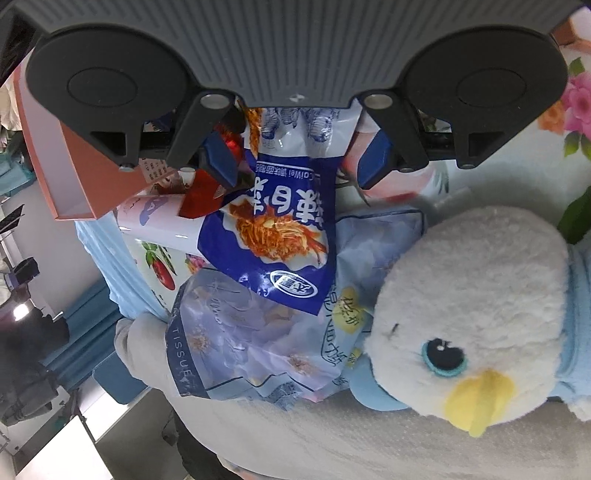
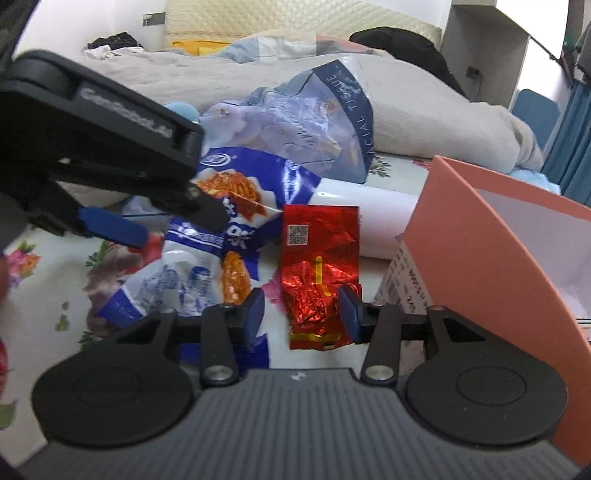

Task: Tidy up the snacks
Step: 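Close the left gripper on the blue spicy-strip packet while the right gripper grasps red foil candies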

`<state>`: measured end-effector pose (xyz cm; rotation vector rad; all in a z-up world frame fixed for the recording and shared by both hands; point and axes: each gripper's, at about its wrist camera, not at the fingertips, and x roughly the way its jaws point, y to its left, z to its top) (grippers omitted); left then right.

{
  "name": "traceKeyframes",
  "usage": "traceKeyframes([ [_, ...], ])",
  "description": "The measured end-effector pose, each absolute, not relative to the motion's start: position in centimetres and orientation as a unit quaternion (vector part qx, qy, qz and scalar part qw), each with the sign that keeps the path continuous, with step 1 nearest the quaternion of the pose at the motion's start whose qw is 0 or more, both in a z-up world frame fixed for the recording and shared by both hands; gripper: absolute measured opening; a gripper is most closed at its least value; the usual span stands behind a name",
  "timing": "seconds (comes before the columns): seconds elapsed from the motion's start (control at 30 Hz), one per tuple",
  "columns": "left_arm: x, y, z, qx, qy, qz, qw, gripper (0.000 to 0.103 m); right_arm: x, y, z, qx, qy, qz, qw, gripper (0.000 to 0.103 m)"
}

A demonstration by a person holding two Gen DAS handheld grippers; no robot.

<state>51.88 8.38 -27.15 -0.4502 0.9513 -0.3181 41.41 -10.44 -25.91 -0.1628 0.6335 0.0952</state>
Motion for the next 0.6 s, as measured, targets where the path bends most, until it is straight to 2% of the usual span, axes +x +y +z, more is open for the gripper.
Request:
traceKeyframes([
  [0.27,52.2,6.9,-28.1,-0.189,0.450,-0.160,0.858,0.072,41.2,-10.5,-25.5,-0.062,0.323,0.071,0.942,0.047],
  [0.33,52.3,6.2,-28.0,-0.161,0.447,-0.153,0.866,0.063,41.3,-10.7,-25.5,-0.059,0.323,0.078,0.941,0.047],
  [0.37,52.3,5.9,-27.9,-0.144,0.447,-0.145,0.871,0.055,41.5,-10.8,-25.5,-0.060,0.324,0.079,0.941,0.047],
  [0.47,52.3,6.0,-27.9,-0.138,0.447,-0.134,0.873,0.044,41.5,-10.7,-25.4,-0.066,0.327,0.088,0.938,0.047],
  [0.6,51.6,7.3,-27.9,-0.152,0.445,-0.126,0.873,0.041,41.3,-10.6,-25.1,-0.057,0.334,0.110,0.934,0.047],
])
